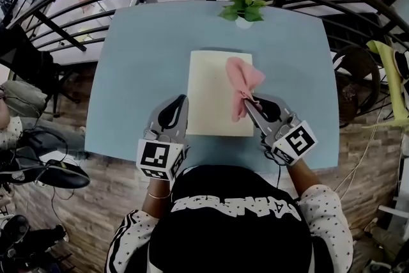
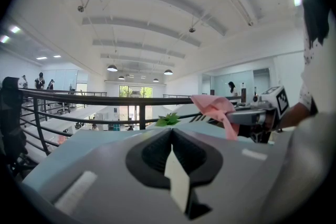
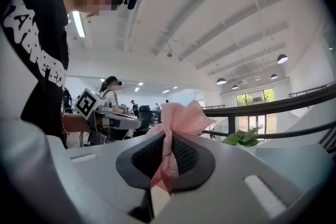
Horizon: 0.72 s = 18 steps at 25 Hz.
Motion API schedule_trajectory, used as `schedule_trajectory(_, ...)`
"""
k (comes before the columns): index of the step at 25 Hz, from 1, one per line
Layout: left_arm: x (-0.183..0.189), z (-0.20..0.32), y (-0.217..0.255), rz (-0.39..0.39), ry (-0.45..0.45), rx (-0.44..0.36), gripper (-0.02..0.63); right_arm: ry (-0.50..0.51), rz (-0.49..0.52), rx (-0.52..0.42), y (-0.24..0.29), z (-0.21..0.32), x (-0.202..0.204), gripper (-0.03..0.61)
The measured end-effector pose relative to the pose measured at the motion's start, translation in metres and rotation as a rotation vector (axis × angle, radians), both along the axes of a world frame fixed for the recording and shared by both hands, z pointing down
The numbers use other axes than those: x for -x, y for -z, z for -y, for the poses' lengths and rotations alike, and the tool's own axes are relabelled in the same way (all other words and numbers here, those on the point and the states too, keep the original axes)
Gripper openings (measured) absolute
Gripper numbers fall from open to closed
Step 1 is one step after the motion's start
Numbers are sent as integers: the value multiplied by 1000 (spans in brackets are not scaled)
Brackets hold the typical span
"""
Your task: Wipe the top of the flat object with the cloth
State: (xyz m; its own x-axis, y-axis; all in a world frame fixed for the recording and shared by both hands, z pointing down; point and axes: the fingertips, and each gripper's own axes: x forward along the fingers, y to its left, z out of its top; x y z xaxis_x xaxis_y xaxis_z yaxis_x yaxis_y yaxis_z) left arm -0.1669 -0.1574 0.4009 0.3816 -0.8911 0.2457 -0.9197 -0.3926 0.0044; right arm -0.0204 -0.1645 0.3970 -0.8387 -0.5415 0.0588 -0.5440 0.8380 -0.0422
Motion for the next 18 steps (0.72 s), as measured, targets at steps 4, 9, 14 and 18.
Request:
schedule_trajectory(4, 1, 4, -1, 4, 1, -10, 0, -5, 0, 0, -1, 5, -1, 23)
schedule_trajectory(9, -1, 4, -2, 2, -6, -10, 0, -9, -4, 10, -4, 6, -3, 23)
schedule_trajectory(14, -1, 4, -3, -1, -6, -2, 0, -8, -3, 9, -6, 6, -3, 23)
schedule_trajectory(18, 1, 6, -5, 4, 0, 4, 0, -3, -5, 12, -9, 10, -1, 23)
